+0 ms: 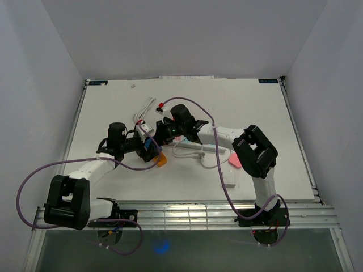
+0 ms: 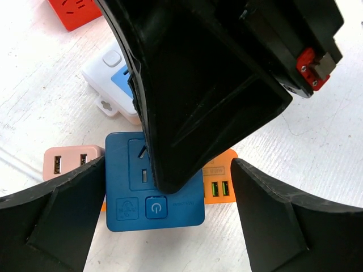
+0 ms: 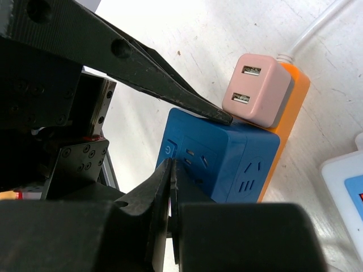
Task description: Insert the plug
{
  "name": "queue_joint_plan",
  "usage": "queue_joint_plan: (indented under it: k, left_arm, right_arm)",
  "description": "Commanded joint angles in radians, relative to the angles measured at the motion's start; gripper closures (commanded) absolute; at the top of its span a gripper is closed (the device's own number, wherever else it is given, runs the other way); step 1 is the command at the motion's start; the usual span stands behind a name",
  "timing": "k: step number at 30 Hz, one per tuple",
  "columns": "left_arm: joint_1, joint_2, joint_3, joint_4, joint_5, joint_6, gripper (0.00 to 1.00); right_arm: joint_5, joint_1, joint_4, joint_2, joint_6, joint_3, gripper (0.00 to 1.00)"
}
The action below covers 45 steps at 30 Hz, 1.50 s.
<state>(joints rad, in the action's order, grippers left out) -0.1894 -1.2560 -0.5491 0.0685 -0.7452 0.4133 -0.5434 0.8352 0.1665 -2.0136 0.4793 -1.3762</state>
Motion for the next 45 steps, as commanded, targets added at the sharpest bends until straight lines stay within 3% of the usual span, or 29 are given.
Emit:
queue_joint_plan:
  k: [1,15,25,30,45]
  left_arm:
    - [-0.002,0.007,-0.006,-0.027,-0.006,-0.002,0.02]
    - [-0.004,0.084,0.017,0.030,0.027,-0.031,0.02]
    - [-0.004,0.133,0.034,0.074,0.038,-0.047,0.02]
    - [-0.004,0.196,0.055,0.103,0.082,-0.050,0.02]
    - [-0.004,0.283,0.097,0.220,0.147,-0.122,0.02]
  right_arm:
    - [0.094,-0.001,-0.133,-0.001,-0.048,-0.010,0.92]
    - [0.050,-0.005,-0.275,0.052,-0.059,-0.261,0.92]
    - [-0.004,-0.022,-0.257,-0.054,-0.030,-0.129,0.92]
    - [-0.017,-0.065,-0.139,-0.059,0.033,-0.020,0.92]
    - [-0.038,-0.065,-0.212,0.016,0.021,-0.159,0.92]
